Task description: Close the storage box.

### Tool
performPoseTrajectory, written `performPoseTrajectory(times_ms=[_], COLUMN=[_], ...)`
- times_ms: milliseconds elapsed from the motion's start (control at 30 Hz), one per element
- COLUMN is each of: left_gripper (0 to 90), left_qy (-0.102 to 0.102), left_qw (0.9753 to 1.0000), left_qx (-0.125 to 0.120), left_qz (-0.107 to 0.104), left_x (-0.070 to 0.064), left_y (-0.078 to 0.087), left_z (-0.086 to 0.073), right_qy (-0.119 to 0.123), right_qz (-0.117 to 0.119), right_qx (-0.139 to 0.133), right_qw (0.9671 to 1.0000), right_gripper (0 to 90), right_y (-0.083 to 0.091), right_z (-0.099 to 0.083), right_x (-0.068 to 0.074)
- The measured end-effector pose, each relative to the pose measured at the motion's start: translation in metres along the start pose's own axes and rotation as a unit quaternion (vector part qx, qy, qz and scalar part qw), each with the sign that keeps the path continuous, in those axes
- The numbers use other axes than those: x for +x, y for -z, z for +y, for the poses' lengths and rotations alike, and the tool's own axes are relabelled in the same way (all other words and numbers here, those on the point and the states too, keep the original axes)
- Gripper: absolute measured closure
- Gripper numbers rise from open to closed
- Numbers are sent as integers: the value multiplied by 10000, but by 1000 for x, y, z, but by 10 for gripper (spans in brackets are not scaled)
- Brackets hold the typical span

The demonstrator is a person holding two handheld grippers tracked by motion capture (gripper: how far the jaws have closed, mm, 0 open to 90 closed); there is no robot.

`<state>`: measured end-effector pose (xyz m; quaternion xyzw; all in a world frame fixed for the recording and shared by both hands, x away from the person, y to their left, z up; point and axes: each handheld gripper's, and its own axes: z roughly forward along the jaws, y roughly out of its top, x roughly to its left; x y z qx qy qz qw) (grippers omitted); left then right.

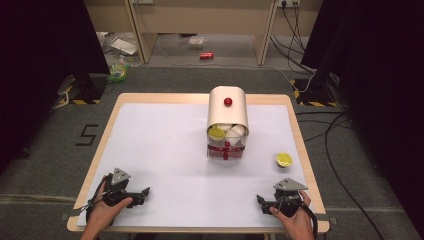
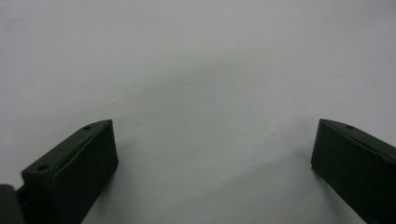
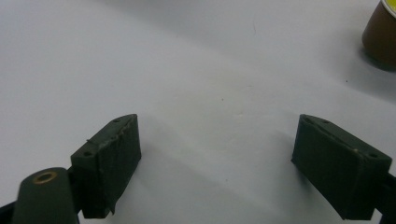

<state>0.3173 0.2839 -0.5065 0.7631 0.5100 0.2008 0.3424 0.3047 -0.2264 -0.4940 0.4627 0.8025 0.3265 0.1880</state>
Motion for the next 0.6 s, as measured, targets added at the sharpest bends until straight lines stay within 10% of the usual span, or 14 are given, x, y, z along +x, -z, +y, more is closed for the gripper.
performPoseTrajectory(times_ms=[600], left_gripper=[0], left_qy=[-2], left_qw=[10000], left_qx=[3], left_qz=[0], left_x=[0], left_y=[0], left_z=[0], right_qy=[18], right_qz=[-13], right_qx=[-24], right_qw=[10000], right_gripper=[149], right_y=[-1], right_z=[-1], right_x=[0])
